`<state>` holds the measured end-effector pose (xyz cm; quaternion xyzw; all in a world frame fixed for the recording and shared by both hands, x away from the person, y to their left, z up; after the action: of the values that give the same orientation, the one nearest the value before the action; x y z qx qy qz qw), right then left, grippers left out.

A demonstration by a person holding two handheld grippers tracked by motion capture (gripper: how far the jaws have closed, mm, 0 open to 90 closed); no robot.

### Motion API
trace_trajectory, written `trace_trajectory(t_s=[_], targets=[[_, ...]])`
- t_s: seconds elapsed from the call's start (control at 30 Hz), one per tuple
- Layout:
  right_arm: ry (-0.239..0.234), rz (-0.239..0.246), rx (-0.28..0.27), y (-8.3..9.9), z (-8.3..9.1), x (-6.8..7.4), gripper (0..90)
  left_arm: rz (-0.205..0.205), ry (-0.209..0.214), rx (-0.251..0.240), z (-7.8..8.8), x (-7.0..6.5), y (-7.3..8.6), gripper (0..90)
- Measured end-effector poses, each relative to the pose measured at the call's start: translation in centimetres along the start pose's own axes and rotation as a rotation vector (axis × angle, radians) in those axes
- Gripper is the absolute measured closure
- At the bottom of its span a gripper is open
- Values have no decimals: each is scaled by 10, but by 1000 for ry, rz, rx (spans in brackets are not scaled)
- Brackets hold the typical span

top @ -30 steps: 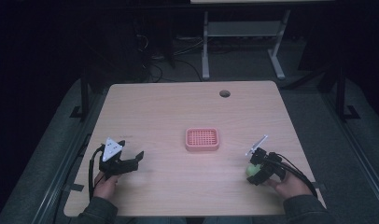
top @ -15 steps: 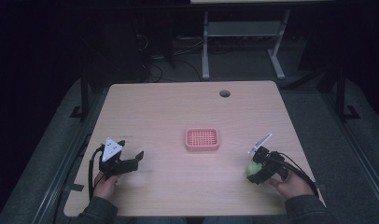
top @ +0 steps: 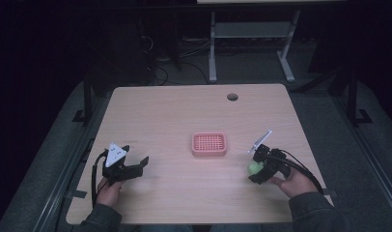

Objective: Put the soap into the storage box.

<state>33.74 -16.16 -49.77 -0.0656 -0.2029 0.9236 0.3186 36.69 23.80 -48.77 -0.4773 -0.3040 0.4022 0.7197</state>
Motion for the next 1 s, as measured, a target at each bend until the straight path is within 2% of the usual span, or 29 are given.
trace_trajectory(t_s=[0.2, 0.5, 1.0], targets=[[-15, 3, -20, -11, 3, -3, 263, 0, 1, 6, 0, 0, 0, 143], [-30, 14, -14, -26, -2, -10, 263, -1, 2, 7, 1, 0, 0, 143], [-25, 32, -7, -50, -2, -17, 263, 7, 8, 8, 0, -1, 1, 143]])
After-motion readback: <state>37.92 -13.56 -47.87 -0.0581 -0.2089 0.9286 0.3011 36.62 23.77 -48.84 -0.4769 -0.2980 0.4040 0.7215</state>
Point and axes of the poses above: each handheld gripper's, and its own axes: z roughly backward along the jaws, y roughly out of its underside, x roughly to its left, the point moved 9 cm from there along -z, roughly forward along the jaws, and after that the axes turned 6 degrees about -x, right-handed, at the moved point
